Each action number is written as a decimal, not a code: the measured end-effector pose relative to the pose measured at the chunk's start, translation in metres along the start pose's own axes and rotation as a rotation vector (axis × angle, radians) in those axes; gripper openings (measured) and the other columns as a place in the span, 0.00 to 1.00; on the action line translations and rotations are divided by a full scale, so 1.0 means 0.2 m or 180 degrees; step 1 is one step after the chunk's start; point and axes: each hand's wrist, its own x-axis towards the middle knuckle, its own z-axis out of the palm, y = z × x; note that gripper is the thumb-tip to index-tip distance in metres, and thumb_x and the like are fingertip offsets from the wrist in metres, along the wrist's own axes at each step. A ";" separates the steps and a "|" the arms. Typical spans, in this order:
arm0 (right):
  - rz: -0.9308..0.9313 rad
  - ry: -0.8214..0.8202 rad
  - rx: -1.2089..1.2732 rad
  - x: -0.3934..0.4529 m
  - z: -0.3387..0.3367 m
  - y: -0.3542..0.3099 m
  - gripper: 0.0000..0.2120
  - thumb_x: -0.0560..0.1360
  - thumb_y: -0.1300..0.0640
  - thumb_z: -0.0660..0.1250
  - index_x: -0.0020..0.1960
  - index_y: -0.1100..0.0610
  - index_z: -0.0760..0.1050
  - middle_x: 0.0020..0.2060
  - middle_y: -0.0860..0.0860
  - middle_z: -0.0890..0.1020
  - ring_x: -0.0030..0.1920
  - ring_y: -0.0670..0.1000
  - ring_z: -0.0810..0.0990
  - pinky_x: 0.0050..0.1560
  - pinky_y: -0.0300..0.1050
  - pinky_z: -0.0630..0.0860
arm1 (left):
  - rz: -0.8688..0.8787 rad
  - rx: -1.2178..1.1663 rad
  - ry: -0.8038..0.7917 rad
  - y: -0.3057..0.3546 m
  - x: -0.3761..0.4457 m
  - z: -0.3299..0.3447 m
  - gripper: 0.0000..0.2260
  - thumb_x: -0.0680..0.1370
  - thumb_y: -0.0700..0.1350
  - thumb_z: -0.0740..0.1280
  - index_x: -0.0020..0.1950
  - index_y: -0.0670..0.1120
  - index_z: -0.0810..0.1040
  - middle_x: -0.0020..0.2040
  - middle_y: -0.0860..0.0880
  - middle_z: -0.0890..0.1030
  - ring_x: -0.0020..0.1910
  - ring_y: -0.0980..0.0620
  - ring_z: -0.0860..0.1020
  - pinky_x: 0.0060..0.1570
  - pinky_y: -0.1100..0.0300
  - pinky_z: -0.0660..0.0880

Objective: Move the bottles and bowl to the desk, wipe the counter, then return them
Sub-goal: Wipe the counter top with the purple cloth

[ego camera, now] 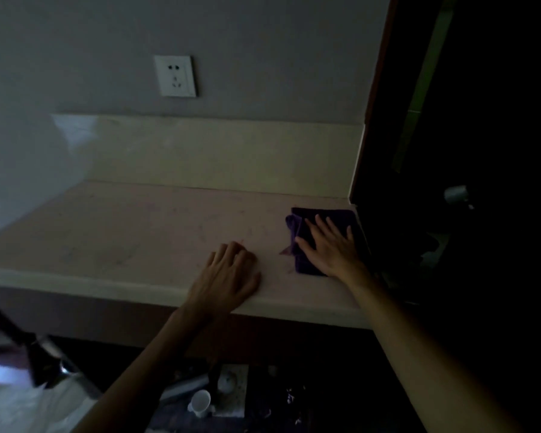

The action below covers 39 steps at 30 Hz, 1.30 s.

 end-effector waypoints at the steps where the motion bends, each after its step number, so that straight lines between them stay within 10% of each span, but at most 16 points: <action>1: -0.0012 -0.0011 -0.0050 -0.03 0.00 0.00 0.34 0.77 0.33 0.41 0.79 0.46 0.48 0.79 0.48 0.48 0.79 0.51 0.45 0.76 0.64 0.41 | -0.0022 -0.0003 -0.0081 0.00 0.00 0.00 0.20 0.78 0.60 0.57 0.58 0.47 0.76 0.55 0.47 0.75 0.52 0.44 0.75 0.50 0.51 0.70; 10: -0.0338 -0.0097 -0.0302 -0.36 0.02 0.03 0.34 0.74 0.29 0.38 0.77 0.40 0.44 0.78 0.42 0.43 0.78 0.46 0.43 0.77 0.59 0.42 | -0.0521 -0.0187 0.0050 -0.32 -0.08 -0.07 0.21 0.77 0.64 0.55 0.61 0.52 0.74 0.59 0.50 0.71 0.57 0.48 0.71 0.53 0.52 0.65; 23: -0.0316 -0.0132 -0.0345 0.67 0.04 -0.17 0.34 0.76 0.31 0.42 0.78 0.43 0.46 0.79 0.46 0.48 0.79 0.48 0.45 0.76 0.60 0.46 | -0.0473 0.0054 -0.0024 -0.47 -0.08 -0.05 0.17 0.78 0.58 0.54 0.59 0.52 0.74 0.54 0.51 0.73 0.52 0.48 0.74 0.50 0.52 0.69; 39: -0.0936 -0.0187 -0.0256 -0.42 0.02 -0.25 0.32 0.76 0.32 0.39 0.78 0.40 0.42 0.77 0.39 0.39 0.77 0.41 0.38 0.77 0.56 0.42 | -0.0418 0.0043 -0.0073 -0.47 -0.12 -0.10 0.23 0.79 0.60 0.53 0.66 0.49 0.74 0.58 0.48 0.74 0.57 0.46 0.74 0.56 0.51 0.67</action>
